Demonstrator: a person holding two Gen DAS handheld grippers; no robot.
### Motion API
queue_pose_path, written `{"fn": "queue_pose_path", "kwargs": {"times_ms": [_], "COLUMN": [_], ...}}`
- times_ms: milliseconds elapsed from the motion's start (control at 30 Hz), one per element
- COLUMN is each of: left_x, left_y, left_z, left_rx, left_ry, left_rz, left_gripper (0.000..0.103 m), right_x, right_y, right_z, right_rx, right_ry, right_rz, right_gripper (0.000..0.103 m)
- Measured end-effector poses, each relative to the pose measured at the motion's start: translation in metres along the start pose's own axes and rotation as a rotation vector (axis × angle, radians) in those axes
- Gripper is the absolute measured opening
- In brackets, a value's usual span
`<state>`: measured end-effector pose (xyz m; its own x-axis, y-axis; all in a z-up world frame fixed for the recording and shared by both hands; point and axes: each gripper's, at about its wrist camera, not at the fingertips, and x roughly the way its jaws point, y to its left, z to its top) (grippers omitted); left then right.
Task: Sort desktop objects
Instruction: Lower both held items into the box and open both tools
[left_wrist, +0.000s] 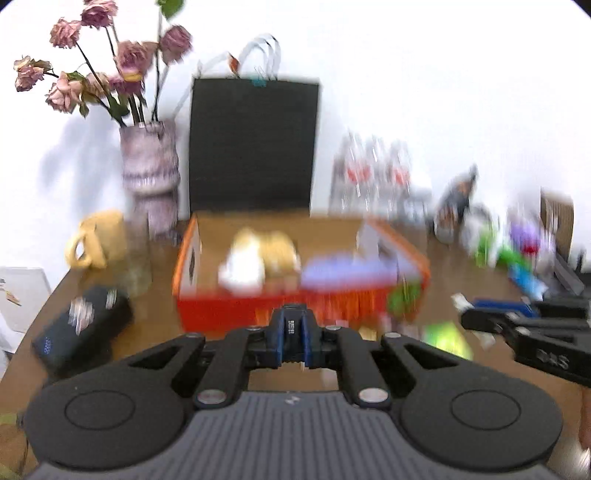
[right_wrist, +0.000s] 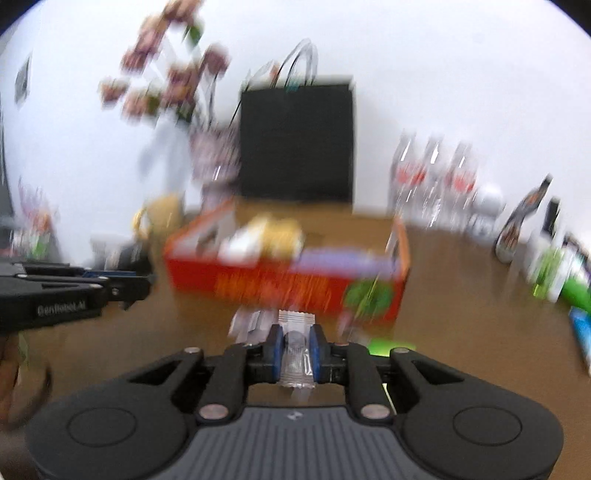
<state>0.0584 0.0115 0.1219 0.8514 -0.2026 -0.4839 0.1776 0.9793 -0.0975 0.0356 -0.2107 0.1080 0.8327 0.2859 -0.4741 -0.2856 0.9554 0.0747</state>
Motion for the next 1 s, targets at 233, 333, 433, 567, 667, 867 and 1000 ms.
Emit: {"fn": "queue_pose_path", "kwargs": {"times_ms": [233,333,433,567,667,867,1000], "left_x": [0.141,0.195,0.237,0.283,0.303,0.302,0.267], "left_y": [0.023,0.023,0.01,0.004,-0.002,-0.007,-0.009], "left_z": [0.09,0.101,0.109,0.114,0.109,0.101,0.105], "left_rx": [-0.198,-0.274,-0.233,-0.251,-0.223,-0.175,-0.144], "left_ry": [0.207,0.278,0.296,0.324,0.36,0.393,0.368], "left_rz": [-0.103,-0.123,-0.096,-0.085,-0.081,-0.058,-0.013], "left_gripper": [0.011,0.01,0.011,0.011,0.02,0.045,0.061], "right_x": [0.106,0.172,0.227,0.269,0.281,0.276,0.249], "right_y": [-0.05,-0.063,-0.075,-0.093,-0.1,-0.098,-0.089], "right_z": [0.112,0.13,0.131,0.124,0.119,0.118,0.118], "right_rx": [0.071,0.089,0.111,0.133,0.13,0.12,0.119], "right_ry": [0.098,0.182,0.263,0.318,0.334,0.354,0.363], "right_rz": [-0.026,-0.062,-0.078,-0.106,-0.114,-0.123,-0.138], "right_gripper": [0.014,0.014,0.014,0.014,0.022,0.043,0.049]}}
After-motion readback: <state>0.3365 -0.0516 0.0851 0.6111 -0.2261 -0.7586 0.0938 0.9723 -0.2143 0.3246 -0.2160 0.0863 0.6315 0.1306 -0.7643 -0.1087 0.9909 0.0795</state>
